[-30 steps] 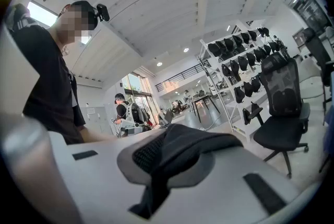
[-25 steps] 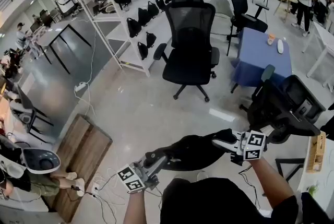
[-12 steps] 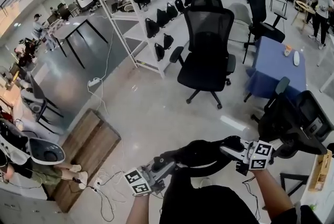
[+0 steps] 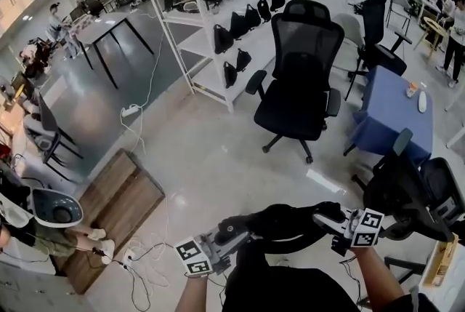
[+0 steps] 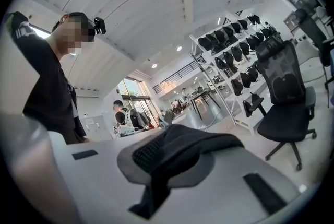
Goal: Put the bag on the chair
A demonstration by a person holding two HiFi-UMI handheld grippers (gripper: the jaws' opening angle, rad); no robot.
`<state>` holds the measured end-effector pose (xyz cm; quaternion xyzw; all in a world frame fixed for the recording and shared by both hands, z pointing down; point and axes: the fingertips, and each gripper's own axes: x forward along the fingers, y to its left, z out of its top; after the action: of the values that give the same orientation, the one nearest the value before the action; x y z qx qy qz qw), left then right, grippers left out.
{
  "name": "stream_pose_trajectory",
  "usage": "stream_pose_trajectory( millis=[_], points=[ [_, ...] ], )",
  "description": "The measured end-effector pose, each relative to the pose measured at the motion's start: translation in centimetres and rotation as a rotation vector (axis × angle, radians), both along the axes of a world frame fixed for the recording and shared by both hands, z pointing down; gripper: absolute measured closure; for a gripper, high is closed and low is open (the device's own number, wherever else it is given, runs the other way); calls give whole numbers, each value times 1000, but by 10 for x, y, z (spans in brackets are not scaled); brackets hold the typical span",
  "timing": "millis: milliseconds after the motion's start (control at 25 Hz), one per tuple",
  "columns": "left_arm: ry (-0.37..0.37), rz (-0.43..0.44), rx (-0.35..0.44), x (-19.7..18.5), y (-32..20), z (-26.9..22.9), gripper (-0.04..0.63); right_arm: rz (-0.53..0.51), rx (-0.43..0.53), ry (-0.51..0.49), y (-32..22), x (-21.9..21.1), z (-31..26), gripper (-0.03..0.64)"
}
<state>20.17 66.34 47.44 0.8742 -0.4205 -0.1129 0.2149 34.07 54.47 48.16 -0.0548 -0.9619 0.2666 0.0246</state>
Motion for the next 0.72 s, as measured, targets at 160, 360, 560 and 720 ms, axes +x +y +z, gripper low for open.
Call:
stream_pose_trajectory(
  millis=[160,360,560,720],
  points=[
    [13,7,0,-35,-28,4,574,11,4,10,-27,-34,1,600],
    [17,20,12,-81,-71,-2,574,35,-10,20,-71,-76,-6,600],
    [35,31,19,-128,-107,-7,574,68,-9,29,-108,-119,-13,600],
    [50,42,29,-166,-137,-17,574,81,12,40,-137,-155,-25,600]
  ],
)
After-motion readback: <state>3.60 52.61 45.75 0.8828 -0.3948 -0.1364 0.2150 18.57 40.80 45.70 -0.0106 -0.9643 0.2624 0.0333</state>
